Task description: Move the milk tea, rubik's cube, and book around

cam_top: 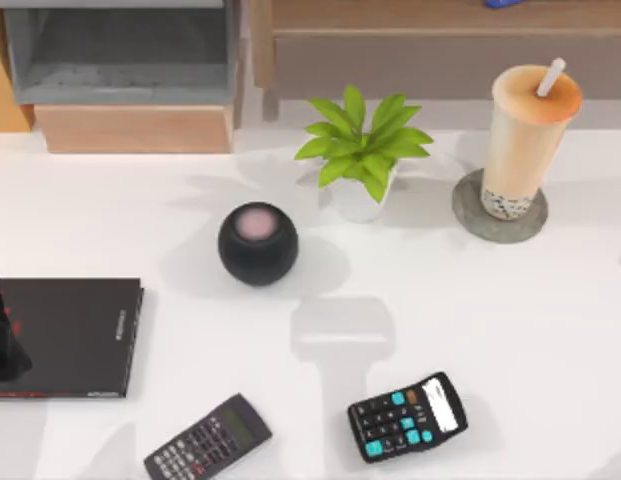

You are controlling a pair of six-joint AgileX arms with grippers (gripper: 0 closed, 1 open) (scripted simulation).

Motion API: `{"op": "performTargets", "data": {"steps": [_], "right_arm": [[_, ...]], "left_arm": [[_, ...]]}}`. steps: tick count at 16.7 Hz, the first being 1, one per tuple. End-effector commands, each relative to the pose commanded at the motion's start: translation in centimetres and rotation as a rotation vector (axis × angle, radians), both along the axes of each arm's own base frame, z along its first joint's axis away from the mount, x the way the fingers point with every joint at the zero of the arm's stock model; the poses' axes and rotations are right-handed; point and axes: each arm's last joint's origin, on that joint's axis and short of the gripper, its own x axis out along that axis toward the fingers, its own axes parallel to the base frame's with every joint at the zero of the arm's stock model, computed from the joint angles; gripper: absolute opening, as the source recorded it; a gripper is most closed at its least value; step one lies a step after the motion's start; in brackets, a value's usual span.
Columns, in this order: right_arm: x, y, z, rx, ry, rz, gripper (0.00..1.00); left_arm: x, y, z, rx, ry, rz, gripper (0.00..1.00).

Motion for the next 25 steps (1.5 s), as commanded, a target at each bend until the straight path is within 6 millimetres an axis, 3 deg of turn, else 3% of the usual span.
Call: {"op": "performTargets", "data": {"steps": [9, 19, 25], "right_arm": [[0.0, 0.0, 0.0, 0.0, 0.0, 0.0, 0.02], [0.0, 0.0, 0.1, -0.001, -0.002, -0.001, 0.0], [0.1, -0.1, 2.0, -0.001, 0.0, -0.001, 0.0]], "left_arm": [[0.0, 0.0, 0.0, 0.0, 0.0, 0.0, 1.0], [0.0, 0.0, 0.0, 0.0, 0.0, 0.0, 1.0], [0.0, 0.0, 0.0, 0.0, 0.0, 0.0, 1.0]]}}
